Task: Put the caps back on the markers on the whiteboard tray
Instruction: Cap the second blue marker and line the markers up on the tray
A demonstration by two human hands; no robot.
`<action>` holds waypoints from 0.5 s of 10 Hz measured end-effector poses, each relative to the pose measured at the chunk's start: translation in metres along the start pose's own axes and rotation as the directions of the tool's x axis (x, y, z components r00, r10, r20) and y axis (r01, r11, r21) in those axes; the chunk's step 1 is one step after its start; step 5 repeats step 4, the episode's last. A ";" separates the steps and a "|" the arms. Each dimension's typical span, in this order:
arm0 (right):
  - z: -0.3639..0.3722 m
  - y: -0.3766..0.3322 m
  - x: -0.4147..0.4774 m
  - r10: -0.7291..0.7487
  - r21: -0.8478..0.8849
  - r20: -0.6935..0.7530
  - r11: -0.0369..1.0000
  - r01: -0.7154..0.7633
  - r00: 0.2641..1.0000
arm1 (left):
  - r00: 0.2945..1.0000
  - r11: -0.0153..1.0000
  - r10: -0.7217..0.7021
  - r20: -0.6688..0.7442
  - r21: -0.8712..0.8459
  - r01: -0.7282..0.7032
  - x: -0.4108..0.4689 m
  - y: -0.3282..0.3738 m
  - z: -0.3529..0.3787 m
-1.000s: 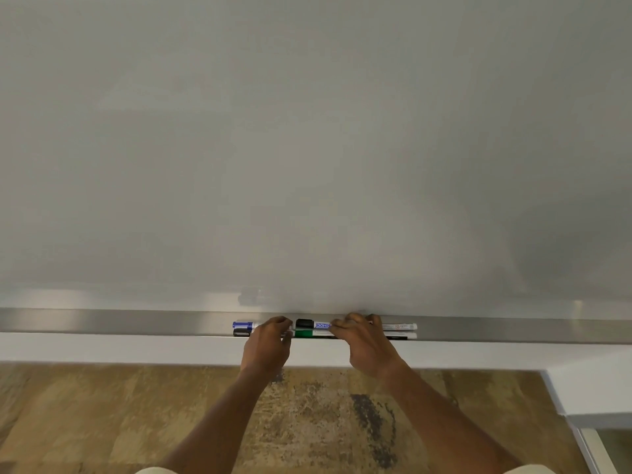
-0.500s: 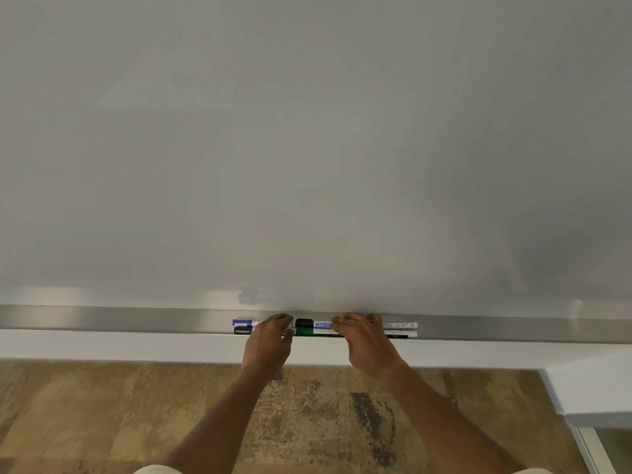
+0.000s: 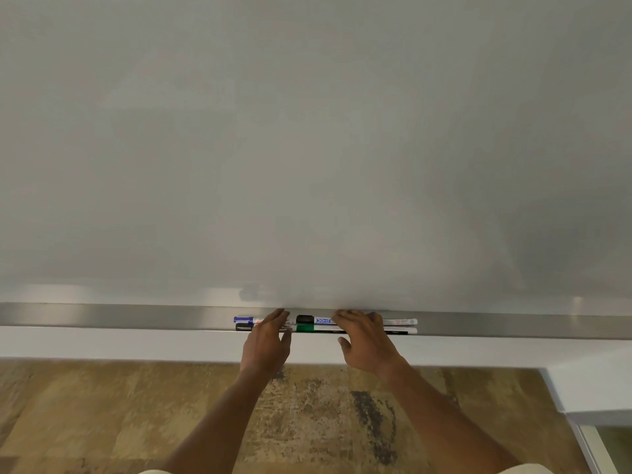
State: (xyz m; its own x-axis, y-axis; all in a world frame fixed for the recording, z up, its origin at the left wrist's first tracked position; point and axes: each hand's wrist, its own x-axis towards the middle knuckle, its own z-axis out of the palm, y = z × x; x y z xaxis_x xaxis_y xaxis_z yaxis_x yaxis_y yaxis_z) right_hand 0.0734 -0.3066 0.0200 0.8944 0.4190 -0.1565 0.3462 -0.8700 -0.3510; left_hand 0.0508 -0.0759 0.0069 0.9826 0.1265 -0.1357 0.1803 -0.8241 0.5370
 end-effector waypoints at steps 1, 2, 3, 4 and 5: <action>0.000 -0.003 -0.003 -0.008 0.027 -0.052 1.000 0.009 0.999 | 1.000 1.000 0.019 -0.013 0.003 -0.019 -0.002 0.000 -0.003; -0.011 -0.007 -0.011 -0.025 0.067 -0.162 0.997 0.036 0.987 | 0.997 0.998 0.069 -0.033 -0.010 -0.069 -0.005 0.005 -0.016; -0.037 -0.015 -0.015 -0.102 0.082 -0.273 0.988 0.129 0.956 | 0.981 0.983 0.182 -0.072 0.002 -0.182 -0.005 0.016 -0.034; -0.088 -0.032 -0.013 -0.165 0.087 -0.431 0.971 0.223 0.887 | 0.906 0.934 0.357 -0.226 0.056 -0.354 -0.005 0.039 -0.066; -0.088 -0.032 -0.013 -0.165 0.087 -0.431 0.971 0.223 0.887 | 0.906 0.934 0.357 -0.226 0.056 -0.354 -0.005 0.039 -0.066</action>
